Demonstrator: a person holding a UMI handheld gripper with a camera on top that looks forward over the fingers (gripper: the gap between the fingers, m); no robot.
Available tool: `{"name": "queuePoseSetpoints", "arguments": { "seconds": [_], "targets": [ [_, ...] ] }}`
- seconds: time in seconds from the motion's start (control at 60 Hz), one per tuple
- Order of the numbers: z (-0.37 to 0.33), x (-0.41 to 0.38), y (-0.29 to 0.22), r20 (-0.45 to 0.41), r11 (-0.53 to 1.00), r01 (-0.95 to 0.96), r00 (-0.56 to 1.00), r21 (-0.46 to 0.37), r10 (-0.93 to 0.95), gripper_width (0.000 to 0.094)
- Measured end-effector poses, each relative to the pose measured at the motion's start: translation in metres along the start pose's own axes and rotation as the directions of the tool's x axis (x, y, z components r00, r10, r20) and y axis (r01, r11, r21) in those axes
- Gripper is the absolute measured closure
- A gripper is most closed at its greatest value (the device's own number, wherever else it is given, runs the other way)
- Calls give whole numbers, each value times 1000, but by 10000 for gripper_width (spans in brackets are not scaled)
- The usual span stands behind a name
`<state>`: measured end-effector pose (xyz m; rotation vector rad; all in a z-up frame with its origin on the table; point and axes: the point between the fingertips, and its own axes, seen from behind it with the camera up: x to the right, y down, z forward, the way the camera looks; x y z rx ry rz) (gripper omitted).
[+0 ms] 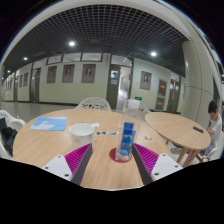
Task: Pour water
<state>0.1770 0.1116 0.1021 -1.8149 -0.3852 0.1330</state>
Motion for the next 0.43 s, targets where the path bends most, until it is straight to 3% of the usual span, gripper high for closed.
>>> {"name": "queuePoseSetpoints", "arguments": {
  "seconds": [0.183, 0.35, 0.433],
  "targets": [
    [-81, -59, 14, 101, 1000, 25, 994, 18, -27, 79],
    [-104, -90, 16, 198, 999, -39, 980, 10, 36, 80],
    [-108, -95, 4, 237, 998, -27, 971, 59, 12, 79]
  ]
}}
